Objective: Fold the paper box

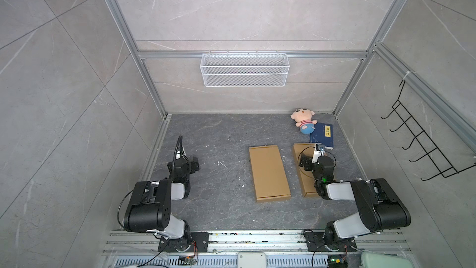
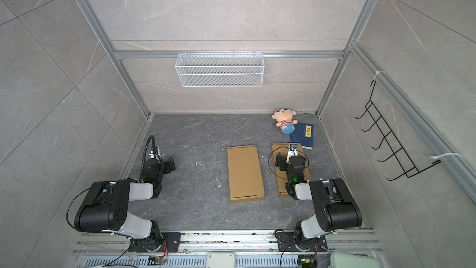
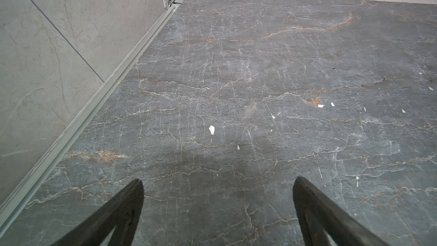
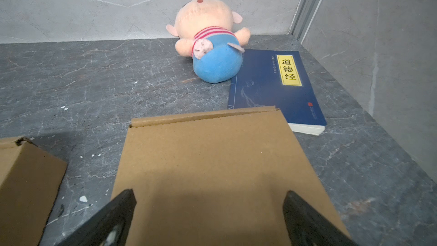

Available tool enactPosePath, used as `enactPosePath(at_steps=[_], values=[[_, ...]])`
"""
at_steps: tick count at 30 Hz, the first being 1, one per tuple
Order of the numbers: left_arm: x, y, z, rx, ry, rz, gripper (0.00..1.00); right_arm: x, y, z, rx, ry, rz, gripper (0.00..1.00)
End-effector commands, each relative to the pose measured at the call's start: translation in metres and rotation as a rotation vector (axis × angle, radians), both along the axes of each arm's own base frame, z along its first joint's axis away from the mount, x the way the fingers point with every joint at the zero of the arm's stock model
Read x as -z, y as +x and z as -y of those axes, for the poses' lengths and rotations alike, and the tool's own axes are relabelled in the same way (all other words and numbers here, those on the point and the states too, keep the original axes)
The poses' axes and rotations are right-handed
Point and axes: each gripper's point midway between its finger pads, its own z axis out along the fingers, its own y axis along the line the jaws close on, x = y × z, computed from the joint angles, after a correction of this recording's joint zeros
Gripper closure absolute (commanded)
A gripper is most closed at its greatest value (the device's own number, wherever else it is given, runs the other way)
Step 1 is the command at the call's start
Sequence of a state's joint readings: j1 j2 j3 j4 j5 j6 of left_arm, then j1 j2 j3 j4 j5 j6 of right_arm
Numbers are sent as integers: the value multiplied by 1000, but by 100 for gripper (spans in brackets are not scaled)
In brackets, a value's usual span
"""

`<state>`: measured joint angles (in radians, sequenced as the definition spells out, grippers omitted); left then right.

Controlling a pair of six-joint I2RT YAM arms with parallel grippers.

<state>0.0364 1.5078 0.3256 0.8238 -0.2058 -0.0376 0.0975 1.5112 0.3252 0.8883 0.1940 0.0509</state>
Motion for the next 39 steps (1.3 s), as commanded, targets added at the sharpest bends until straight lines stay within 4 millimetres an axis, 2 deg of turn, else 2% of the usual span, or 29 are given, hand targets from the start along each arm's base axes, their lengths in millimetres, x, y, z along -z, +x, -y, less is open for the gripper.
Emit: enactPosePath(at_steps=[1,32,35,39], values=[[-21,11,-1,-1,-7,78,0,-11,6,-2,-6,-13,33,0],[-22,11,-1,-2,-7,80,0,-10,6,-3,-6,-21,28,1],[-21,11,0,0,-7,78,0,-13,5,-14,-5,-79,50,1],[-21,11,0,0,-7,78,0,-12,5,-14,-7,-71,42,1]])
